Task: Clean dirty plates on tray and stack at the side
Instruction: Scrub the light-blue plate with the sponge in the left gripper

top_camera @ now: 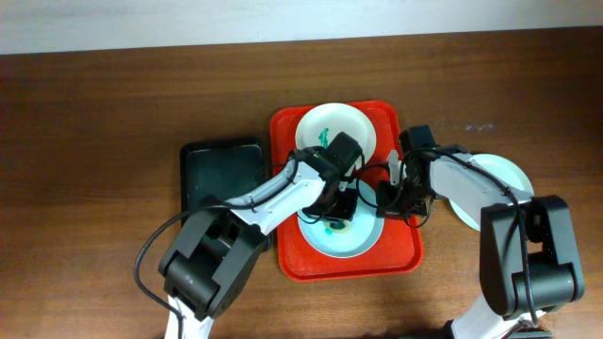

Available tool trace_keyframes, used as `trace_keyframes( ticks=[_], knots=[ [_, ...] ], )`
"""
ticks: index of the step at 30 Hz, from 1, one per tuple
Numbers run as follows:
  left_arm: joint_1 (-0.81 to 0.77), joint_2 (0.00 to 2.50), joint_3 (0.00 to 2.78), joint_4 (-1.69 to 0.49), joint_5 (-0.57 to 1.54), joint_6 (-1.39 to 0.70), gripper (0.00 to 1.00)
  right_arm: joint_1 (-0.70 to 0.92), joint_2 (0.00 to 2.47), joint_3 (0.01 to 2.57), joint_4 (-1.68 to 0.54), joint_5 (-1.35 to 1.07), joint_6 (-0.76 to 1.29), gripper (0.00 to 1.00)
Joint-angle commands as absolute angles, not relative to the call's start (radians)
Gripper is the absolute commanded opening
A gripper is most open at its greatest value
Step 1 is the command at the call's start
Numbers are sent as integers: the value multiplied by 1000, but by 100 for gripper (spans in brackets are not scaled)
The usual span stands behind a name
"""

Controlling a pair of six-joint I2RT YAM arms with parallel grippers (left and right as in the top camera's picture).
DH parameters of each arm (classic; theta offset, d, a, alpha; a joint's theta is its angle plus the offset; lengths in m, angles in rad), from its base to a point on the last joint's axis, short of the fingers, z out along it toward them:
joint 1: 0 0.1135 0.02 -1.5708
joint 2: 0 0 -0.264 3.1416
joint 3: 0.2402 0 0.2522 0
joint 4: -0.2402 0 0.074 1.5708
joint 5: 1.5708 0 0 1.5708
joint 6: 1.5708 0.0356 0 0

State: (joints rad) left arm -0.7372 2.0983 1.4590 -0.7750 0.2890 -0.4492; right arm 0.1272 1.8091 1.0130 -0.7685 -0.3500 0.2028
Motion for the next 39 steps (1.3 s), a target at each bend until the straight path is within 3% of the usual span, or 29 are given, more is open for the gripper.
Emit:
trace_keyframes(
  ticks=[1,8,11,16,21,29,33,37,39],
  knots=[
    [-743,2207,1456,-806,261,-472,0,138,1820,984,-766,-279,225,4],
    [-657,2204,1529,-1022,-181,-508,0,138,1820,984,-770,-279,225,4],
    [-639,2204,1541,-1033,-225,-507,0,138,1820,984,-770,-279,225,4],
    [-646,2207,1539,-978,1,-500,0,138,1820,984,-773,-279,225,4],
    [-700,2207,1539,-914,408,-474,0,137,1820,984,-773,-279,225,4],
    [-742,2207,1539,-978,445,-455,0,137,1820,984,-773,-279,225,4],
    [-739,2207,1539,-1041,274,-457,0,138,1820,984,-773,-279,225,4],
    [-733,2206,1540,-1086,-182,-534,0,137,1820,984,-773,-279,225,4],
    [-725,2206,1540,-1085,-255,-536,0,138,1820,984,-773,-280,225,4]
  ],
)
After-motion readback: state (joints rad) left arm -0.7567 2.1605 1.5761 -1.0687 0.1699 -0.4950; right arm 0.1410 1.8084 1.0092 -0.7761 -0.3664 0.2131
